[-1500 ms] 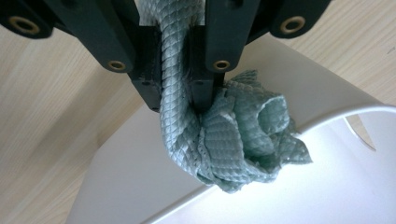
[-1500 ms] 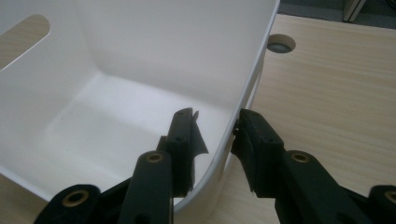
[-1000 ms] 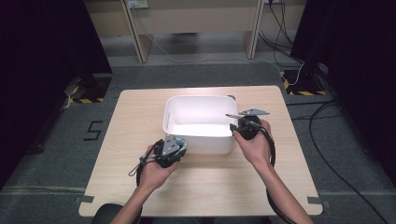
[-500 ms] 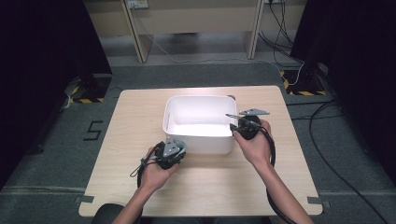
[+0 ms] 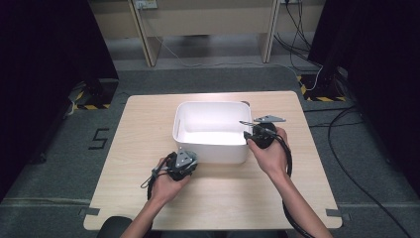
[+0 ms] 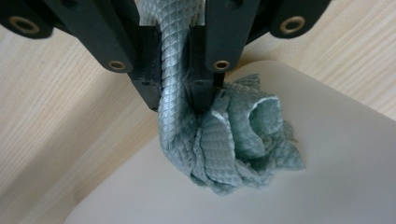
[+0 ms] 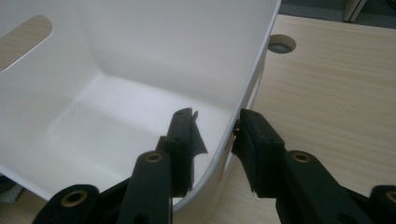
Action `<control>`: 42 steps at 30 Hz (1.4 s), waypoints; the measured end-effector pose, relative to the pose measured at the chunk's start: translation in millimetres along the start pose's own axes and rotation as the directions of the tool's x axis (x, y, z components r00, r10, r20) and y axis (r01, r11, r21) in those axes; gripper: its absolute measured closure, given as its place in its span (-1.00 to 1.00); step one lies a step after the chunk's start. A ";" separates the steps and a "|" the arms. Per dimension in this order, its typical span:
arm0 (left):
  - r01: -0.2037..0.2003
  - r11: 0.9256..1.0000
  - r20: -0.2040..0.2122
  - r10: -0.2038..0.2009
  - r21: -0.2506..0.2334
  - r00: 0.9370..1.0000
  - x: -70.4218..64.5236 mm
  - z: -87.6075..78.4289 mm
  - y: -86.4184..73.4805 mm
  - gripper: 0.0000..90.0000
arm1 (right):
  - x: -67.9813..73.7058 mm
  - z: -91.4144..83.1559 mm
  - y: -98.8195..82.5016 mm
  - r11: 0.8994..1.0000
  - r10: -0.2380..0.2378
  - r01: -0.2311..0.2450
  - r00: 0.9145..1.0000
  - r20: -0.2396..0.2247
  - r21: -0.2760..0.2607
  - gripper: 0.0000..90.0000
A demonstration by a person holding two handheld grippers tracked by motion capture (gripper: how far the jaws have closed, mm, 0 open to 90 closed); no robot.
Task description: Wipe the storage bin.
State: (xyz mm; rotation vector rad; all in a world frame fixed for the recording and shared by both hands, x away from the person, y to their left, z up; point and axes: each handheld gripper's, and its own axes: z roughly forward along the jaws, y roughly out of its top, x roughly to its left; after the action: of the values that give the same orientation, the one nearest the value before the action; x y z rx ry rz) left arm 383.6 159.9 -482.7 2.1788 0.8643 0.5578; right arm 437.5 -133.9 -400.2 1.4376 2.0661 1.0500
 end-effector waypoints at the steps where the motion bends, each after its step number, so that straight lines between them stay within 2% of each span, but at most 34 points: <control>1: 0.000 1.000 0.001 0.000 0.004 1.000 -0.2 1.1 -0.5 0.74 | 0.0 0.0 0.0 1.000 0.000 0.000 1.000 0.000 0.000 0.48; 9: -0.010 0.999 -0.002 0.010 0.035 1.000 -2.6 8.4 -3.6 0.74 | 0.3 -0.2 -0.3 1.000 -0.001 0.001 1.000 0.001 -0.002 0.49; 19: -0.018 0.999 0.000 0.018 0.051 1.000 -3.6 10.8 -2.1 0.74 | 0.2 0.0 -0.1 1.000 0.002 -0.002 1.000 0.001 -0.001 0.48; 42: -0.038 0.998 0.019 0.037 0.049 0.999 -12.8 18.3 4.1 0.74 | -0.1 0.1 -0.1 1.000 0.004 -0.004 1.000 0.000 -0.002 0.48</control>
State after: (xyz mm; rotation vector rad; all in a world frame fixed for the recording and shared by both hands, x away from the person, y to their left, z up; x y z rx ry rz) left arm 387.6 140.1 -493.1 2.2449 0.8371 0.5391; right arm 437.6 -134.0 -400.3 1.4411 2.0626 1.0529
